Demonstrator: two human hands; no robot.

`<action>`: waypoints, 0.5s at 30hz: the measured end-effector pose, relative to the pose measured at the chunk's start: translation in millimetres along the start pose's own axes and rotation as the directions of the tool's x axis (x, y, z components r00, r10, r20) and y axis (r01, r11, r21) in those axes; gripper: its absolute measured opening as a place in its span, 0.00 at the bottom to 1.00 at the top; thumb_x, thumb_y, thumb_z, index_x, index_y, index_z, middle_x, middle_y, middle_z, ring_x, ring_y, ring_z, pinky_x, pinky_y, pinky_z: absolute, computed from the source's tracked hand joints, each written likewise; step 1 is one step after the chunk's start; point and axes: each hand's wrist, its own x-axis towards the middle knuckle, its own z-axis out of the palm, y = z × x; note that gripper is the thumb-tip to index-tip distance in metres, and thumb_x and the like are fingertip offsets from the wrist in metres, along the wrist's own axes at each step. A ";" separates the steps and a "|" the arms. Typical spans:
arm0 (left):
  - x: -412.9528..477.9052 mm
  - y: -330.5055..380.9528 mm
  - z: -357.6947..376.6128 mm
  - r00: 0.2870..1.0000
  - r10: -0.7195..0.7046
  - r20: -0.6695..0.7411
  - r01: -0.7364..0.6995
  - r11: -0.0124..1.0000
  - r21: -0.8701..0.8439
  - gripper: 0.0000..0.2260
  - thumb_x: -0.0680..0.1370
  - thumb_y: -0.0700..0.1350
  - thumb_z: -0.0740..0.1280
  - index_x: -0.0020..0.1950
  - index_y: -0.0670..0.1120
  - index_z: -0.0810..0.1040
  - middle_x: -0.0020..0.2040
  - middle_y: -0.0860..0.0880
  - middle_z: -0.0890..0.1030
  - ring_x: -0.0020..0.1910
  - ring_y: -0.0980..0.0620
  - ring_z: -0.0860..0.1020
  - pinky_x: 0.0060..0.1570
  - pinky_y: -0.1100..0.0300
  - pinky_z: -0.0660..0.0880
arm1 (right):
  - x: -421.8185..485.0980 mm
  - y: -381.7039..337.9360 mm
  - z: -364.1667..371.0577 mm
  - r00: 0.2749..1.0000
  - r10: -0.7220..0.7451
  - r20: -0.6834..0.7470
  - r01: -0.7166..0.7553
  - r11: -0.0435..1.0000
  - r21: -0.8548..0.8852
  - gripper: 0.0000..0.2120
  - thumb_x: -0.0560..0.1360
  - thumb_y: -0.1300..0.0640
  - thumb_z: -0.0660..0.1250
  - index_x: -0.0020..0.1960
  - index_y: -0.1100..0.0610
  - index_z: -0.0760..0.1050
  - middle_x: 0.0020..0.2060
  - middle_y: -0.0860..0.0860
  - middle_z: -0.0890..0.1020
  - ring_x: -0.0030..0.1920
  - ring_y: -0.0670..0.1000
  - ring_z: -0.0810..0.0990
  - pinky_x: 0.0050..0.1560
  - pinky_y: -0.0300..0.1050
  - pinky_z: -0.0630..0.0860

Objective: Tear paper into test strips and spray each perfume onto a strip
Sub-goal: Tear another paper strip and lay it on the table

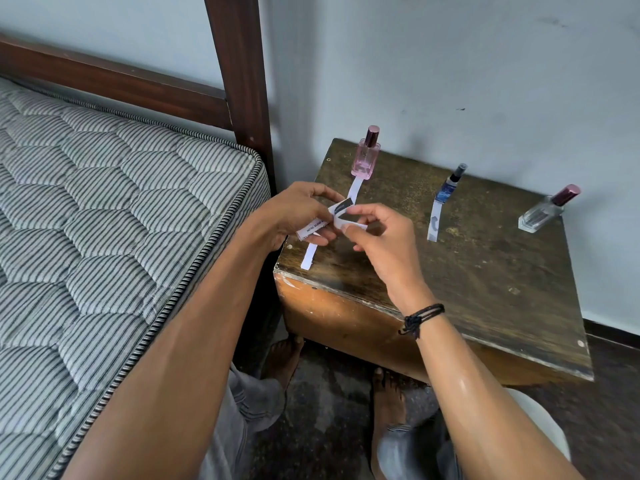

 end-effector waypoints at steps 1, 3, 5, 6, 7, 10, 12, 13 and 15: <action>0.2 -0.3 0.4 1.000 0.003 0.002 -0.003 1.000 0.004 0.14 0.79 0.32 0.66 0.62 0.45 0.79 0.47 0.38 0.86 0.44 0.44 0.85 0.45 0.51 0.84 | -0.4 0.6 2.1 1.000 -0.015 0.019 0.016 0.998 -0.063 0.10 0.75 0.59 0.77 0.54 0.50 0.84 0.46 0.49 0.84 0.47 0.51 0.84 0.46 0.47 0.83; 0.5 -1.1 0.5 1.000 0.012 0.012 -0.012 1.000 0.022 0.12 0.79 0.34 0.67 0.61 0.45 0.80 0.46 0.39 0.86 0.42 0.47 0.85 0.43 0.53 0.84 | -1.5 0.8 4.9 0.999 -0.046 0.026 0.049 0.988 -0.146 0.08 0.75 0.58 0.77 0.53 0.51 0.85 0.45 0.49 0.84 0.45 0.50 0.84 0.51 0.54 0.83; 0.5 -1.7 -0.1 1.000 0.008 0.022 -0.009 1.000 0.021 0.12 0.78 0.33 0.67 0.60 0.44 0.81 0.45 0.39 0.86 0.41 0.47 0.85 0.42 0.54 0.84 | -2.4 -0.1 5.6 0.998 -0.070 0.009 0.070 0.986 -0.153 0.06 0.74 0.57 0.78 0.50 0.50 0.85 0.45 0.48 0.84 0.45 0.49 0.83 0.52 0.55 0.83; 0.4 -1.8 -0.2 1.000 0.005 0.027 -0.006 1.000 0.014 0.13 0.77 0.32 0.67 0.60 0.43 0.81 0.45 0.39 0.86 0.41 0.47 0.85 0.41 0.54 0.84 | -2.5 -0.5 5.1 0.997 -0.073 0.000 0.073 0.987 -0.144 0.07 0.74 0.56 0.78 0.51 0.49 0.85 0.46 0.47 0.84 0.45 0.48 0.83 0.51 0.53 0.83; 0.1 -1.9 -0.1 0.999 0.006 0.032 -0.006 1.000 0.009 0.13 0.77 0.31 0.67 0.59 0.43 0.81 0.44 0.39 0.86 0.40 0.47 0.85 0.40 0.55 0.84 | -2.1 -0.6 4.3 0.997 -0.076 -0.005 0.074 0.987 -0.145 0.09 0.73 0.55 0.79 0.52 0.48 0.84 0.46 0.47 0.83 0.44 0.46 0.83 0.50 0.51 0.83; -1.0 -1.9 1.9 0.999 0.018 0.051 -0.018 1.000 -0.006 0.14 0.75 0.30 0.68 0.57 0.42 0.82 0.45 0.38 0.86 0.37 0.48 0.84 0.36 0.58 0.82 | -2.3 -0.7 2.0 0.994 -0.109 0.032 0.113 0.974 -0.199 0.19 0.71 0.54 0.80 0.60 0.45 0.81 0.50 0.44 0.81 0.43 0.41 0.82 0.44 0.36 0.80; -1.1 -1.8 3.1 0.998 0.022 0.053 -0.022 1.000 -0.004 0.13 0.75 0.29 0.68 0.56 0.42 0.83 0.48 0.36 0.85 0.38 0.47 0.84 0.37 0.57 0.83 | -2.9 -1.5 2.4 0.986 -0.140 0.086 0.156 0.962 -0.224 0.23 0.71 0.55 0.81 0.63 0.45 0.81 0.52 0.42 0.79 0.44 0.40 0.82 0.46 0.31 0.78; -1.2 -1.7 3.0 0.998 0.024 0.051 -0.024 1.000 -0.003 0.13 0.75 0.29 0.68 0.55 0.41 0.83 0.49 0.36 0.85 0.39 0.46 0.84 0.38 0.56 0.83 | -3.2 -1.8 3.0 0.983 -0.144 0.112 0.167 0.958 -0.235 0.23 0.70 0.55 0.81 0.64 0.45 0.81 0.53 0.41 0.79 0.45 0.40 0.82 0.48 0.31 0.78; -1.4 -1.4 1.9 0.999 0.029 0.046 -0.029 1.000 -0.001 0.12 0.74 0.29 0.69 0.54 0.40 0.84 0.49 0.36 0.85 0.38 0.46 0.84 0.37 0.57 0.83 | -3.2 -1.9 4.5 0.981 -0.142 0.130 0.172 0.951 -0.258 0.22 0.71 0.54 0.80 0.63 0.46 0.81 0.53 0.40 0.78 0.47 0.39 0.82 0.51 0.31 0.78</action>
